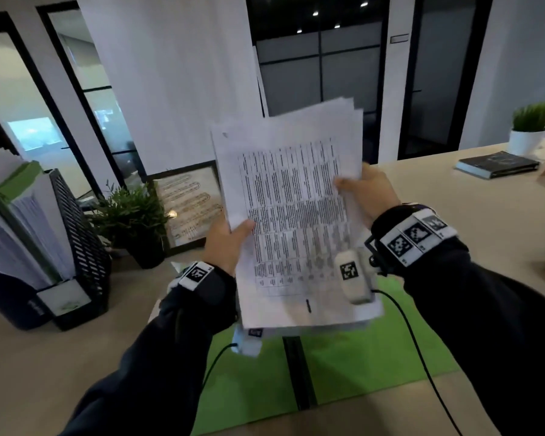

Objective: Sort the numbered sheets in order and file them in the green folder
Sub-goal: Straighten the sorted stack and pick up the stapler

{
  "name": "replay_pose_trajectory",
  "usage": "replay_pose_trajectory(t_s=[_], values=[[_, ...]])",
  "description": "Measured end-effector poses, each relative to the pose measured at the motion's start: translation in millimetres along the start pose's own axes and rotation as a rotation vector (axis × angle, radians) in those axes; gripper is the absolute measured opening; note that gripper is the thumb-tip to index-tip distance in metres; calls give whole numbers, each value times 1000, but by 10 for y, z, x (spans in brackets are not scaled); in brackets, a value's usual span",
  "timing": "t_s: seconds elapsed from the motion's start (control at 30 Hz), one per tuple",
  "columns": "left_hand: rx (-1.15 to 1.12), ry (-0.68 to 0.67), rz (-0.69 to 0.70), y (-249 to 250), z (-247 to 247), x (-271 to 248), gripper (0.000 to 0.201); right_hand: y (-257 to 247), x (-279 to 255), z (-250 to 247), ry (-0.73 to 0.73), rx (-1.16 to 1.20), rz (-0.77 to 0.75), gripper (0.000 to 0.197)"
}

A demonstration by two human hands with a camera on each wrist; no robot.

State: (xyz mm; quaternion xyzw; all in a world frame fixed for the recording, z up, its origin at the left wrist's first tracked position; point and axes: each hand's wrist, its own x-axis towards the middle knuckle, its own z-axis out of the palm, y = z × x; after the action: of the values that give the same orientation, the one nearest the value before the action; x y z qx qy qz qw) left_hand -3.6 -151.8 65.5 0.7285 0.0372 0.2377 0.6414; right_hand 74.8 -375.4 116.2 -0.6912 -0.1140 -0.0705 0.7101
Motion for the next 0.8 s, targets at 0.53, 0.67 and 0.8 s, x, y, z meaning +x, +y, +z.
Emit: replay_pose_trajectory(t_s=[0.53, 0.67, 0.8], values=[[90, -175, 83, 1, 155, -225, 38, 553, -526, -35, -82, -37, -136, 20], [-24, -136, 68, 45, 149, -216, 35, 509, -474, -66, -102, 127, -66, 29], [-170, 20, 64, 280, 166, -48, 9, 268, -337, -96, -135, 145, -53, 29]])
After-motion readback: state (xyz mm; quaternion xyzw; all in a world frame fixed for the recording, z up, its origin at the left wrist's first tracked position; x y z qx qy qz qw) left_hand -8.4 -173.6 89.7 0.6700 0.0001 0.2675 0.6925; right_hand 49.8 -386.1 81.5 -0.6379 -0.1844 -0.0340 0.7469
